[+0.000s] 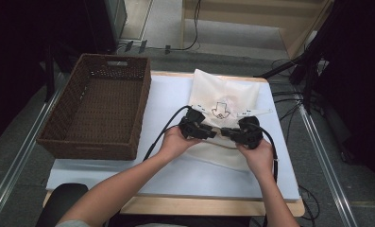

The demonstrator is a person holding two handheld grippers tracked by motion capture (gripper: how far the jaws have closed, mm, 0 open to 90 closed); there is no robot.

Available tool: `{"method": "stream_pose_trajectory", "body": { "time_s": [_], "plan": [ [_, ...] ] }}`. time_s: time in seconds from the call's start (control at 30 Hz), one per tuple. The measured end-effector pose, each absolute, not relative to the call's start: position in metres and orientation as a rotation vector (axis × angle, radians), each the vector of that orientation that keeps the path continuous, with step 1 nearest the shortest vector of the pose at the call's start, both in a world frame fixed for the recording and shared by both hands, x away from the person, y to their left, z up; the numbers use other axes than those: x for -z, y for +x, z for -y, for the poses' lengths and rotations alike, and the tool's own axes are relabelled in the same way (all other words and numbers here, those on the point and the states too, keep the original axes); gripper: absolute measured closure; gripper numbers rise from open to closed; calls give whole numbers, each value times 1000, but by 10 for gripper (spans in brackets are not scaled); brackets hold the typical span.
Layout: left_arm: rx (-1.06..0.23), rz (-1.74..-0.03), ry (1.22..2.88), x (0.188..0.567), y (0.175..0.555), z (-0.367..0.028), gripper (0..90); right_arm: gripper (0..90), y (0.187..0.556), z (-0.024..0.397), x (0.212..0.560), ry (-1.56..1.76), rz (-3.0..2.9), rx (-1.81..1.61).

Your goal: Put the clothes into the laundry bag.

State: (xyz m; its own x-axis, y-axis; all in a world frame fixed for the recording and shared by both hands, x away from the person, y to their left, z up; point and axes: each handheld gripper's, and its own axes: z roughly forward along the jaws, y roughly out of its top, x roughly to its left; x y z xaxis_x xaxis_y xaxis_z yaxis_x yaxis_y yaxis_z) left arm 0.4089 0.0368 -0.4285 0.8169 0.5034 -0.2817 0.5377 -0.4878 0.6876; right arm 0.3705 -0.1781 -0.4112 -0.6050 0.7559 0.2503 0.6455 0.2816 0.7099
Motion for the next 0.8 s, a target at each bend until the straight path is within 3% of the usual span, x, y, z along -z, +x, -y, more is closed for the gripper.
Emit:
{"method": "stream_pose_trajectory", "body": {
  "time_s": [0.43,0.8],
  "plan": [
    [18,-726,2184,405,388,-66,536,893,366,180,407,1309,-2396,-1241],
    [-33,-795,2164,400,367,-101,441,892,362,183,402,1299,-2400,-1249]
  ]
}}
